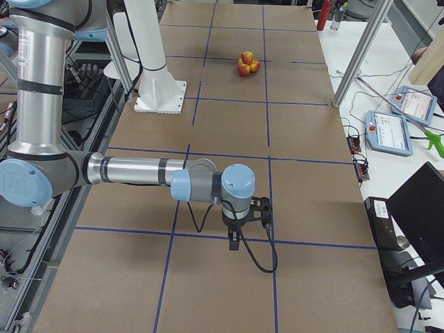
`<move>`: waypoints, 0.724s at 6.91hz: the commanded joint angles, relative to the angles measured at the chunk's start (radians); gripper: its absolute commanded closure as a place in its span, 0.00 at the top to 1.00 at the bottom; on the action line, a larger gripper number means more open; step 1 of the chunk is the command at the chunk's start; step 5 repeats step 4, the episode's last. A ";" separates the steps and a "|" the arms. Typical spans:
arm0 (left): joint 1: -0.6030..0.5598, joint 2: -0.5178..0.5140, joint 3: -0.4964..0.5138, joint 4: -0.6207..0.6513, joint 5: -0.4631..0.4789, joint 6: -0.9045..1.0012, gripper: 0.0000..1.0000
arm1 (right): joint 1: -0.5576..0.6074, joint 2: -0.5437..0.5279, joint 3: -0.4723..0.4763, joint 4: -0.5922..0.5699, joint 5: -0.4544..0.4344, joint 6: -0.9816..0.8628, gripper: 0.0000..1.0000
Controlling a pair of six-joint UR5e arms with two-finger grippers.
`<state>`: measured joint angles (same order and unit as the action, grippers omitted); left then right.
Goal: Stack apples
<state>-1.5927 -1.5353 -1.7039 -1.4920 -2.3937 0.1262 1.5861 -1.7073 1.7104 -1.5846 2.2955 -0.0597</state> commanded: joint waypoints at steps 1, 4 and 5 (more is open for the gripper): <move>0.002 -0.022 0.027 -0.028 0.004 -0.008 1.00 | 0.000 0.000 0.000 0.000 -0.001 0.001 1.00; 0.000 -0.039 0.021 -0.028 0.004 -0.008 1.00 | 0.000 0.000 0.000 0.000 -0.001 0.001 1.00; 0.000 -0.039 0.021 -0.028 0.004 -0.008 1.00 | 0.000 0.000 0.000 0.000 -0.001 0.001 1.00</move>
